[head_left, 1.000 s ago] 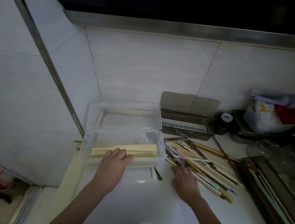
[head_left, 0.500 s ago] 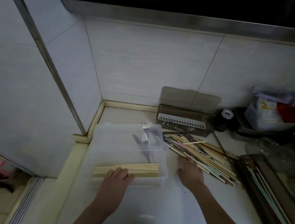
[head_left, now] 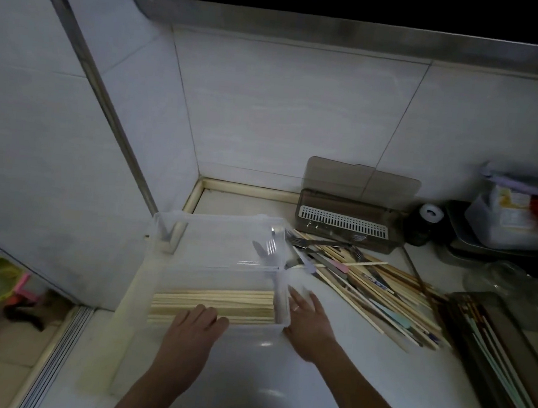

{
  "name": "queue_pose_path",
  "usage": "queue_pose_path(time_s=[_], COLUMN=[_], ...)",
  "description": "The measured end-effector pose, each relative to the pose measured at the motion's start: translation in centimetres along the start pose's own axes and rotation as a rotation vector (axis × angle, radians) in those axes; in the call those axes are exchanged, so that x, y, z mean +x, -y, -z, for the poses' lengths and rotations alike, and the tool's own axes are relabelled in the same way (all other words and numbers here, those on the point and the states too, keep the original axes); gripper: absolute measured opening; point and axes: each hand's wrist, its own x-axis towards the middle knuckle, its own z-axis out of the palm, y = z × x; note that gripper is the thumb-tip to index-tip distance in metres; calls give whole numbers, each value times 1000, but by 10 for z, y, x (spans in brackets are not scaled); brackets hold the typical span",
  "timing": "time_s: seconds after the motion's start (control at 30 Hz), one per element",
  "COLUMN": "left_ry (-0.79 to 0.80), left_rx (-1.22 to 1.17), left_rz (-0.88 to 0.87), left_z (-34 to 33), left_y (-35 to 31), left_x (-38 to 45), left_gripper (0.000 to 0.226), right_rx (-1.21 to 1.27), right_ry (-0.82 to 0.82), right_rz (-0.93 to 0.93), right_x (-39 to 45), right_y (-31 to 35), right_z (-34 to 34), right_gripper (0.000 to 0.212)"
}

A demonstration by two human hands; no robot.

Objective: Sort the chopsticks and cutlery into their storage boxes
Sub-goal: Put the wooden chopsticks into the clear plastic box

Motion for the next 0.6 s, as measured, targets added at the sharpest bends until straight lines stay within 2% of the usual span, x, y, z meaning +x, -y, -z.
queue_pose_path(time_s=[0.07, 0.17, 0.27, 0.33, 0.43, 0.5, 0.6], left_ry=[13, 16, 7, 7, 4, 1, 14], left_rx=[-11, -28, -36, -44, -54, -72, -95], left_rz=[-2, -4, -22, -30, -40, -29, -3], left_z=[-4, -11, -18, -21, -27, -31, -36], left_y=[-3, -8, -17, -26, -39, -49, -59], left_x=[-1, -1, 3, 8, 18, 26, 43], left_gripper=[22, 23, 24, 24, 24, 23, 25], right_rx=[15, 155, 260, 322, 308, 329, 301], right_ry=[-38, -67, -44, -197, -348, -316, -164], right_rz=[-87, -230, -250, -271, -501, -627, -597], right_x=[-3, -5, -6, -12, -35, -51, -66], right_y=[-11, -29, -40, -43, -55, -68, -86], right_z=[0, -3, 2, 4, 2, -2, -5], right_gripper=[58, 75, 54, 46, 33, 36, 35])
